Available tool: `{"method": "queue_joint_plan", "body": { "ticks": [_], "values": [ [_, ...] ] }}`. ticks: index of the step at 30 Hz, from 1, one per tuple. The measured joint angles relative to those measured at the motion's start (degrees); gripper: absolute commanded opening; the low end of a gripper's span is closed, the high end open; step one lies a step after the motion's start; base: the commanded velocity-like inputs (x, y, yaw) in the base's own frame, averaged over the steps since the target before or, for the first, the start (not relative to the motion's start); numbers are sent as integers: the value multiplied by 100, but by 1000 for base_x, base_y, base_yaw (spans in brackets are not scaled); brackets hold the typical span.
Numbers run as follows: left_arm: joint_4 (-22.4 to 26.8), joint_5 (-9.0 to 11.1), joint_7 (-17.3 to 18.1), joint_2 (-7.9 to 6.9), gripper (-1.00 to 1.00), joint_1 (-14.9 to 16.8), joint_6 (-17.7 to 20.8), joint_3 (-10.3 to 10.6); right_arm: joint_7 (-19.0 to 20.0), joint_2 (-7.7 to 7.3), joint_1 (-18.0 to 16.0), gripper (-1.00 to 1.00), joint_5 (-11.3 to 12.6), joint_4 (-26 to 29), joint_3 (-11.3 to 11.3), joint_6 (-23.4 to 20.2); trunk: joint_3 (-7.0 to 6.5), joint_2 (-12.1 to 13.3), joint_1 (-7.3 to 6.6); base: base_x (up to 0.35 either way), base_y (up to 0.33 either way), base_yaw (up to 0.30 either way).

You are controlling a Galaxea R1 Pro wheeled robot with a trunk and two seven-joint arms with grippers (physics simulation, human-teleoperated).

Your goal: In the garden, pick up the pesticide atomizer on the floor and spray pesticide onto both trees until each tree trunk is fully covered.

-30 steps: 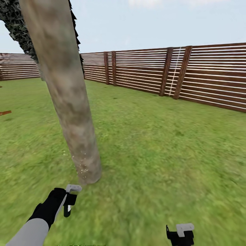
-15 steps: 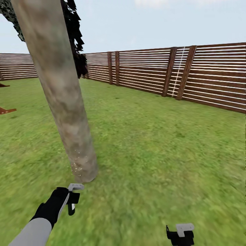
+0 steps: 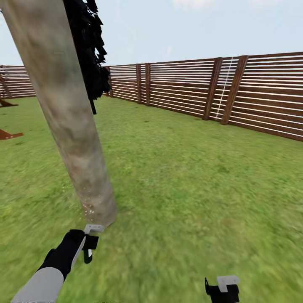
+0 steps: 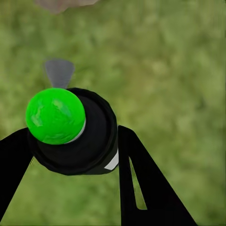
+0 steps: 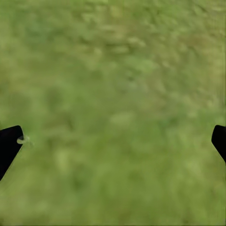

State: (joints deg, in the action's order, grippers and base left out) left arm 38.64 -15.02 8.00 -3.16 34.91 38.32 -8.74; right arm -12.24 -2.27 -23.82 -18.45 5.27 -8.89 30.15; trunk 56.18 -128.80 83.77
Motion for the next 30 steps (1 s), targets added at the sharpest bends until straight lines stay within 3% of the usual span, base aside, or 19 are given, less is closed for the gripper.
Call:
{"method": "queue_joint_plan", "body": {
  "ticks": [4,6,9,11,17,22,25,30],
  "values": [
    [24,30,30,63,-100,105,51,0,-4,0,0,100,0,0,-2,0,0,0,0,2,-1,276],
    [96,18,58,81,-100,367,95,-1,-2,-1,0,100,0,0,-5,0,-1,0,0,0,0,276],
    [109,-56,71,-256,-100,449,119,-97,-2,-2,0,100,0,0,-6,0,0,0,0,0,0,276],
    [109,-9,75,-353,-100,436,127,-111,-5,-2,0,100,0,0,-8,0,0,0,0,0,0,184],
    [328,-10,51,-20,-100,462,137,-59,2,-10,0,100,-5,-2,-7,0,0,0,0,0,-207,14],
    [494,-25,56,-87,-100,465,168,-93,2,-10,0,100,-3,-1,-7,0,0,0,0,-89,-273,0],
    [645,-11,72,-106,-100,582,462,-103,1,-10,0,100,-1,0,-7,0,0,0,0,-134,-273,0],
    [934,-36,79,-136,-100,618,560,-121,-6,-10,0,100,-1,0,-7,0,0,0,0,-35,-273,92]
  ]
}}
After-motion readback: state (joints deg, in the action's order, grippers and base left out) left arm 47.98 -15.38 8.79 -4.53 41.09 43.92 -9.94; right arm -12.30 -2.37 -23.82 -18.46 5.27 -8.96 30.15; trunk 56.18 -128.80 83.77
